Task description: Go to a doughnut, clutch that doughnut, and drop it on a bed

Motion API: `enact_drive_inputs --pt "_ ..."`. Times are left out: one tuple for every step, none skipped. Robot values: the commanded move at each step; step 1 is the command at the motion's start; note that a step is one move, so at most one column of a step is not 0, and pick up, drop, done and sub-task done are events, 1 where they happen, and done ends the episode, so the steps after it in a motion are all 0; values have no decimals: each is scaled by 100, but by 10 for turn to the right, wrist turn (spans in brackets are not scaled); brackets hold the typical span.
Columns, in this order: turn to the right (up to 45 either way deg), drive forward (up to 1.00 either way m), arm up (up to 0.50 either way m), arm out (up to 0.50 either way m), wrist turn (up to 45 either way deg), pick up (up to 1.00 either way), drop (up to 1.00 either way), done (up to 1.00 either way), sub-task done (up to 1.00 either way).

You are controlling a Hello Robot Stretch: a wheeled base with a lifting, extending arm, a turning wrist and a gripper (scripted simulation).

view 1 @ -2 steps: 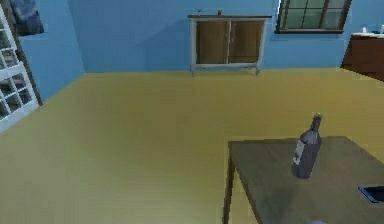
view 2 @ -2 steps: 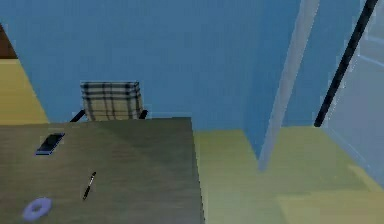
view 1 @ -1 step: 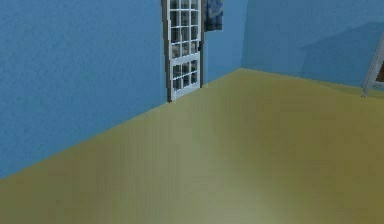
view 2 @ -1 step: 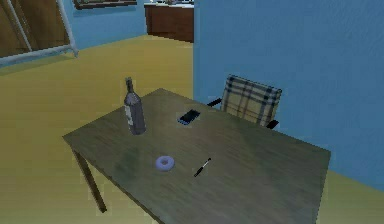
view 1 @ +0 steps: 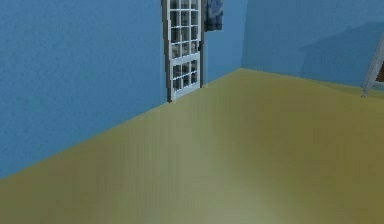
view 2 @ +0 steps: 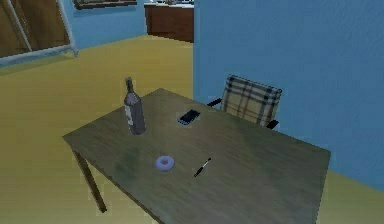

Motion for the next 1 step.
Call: enact_drive_inputs --pt "0 0 34 0 0 0 0 0 0"
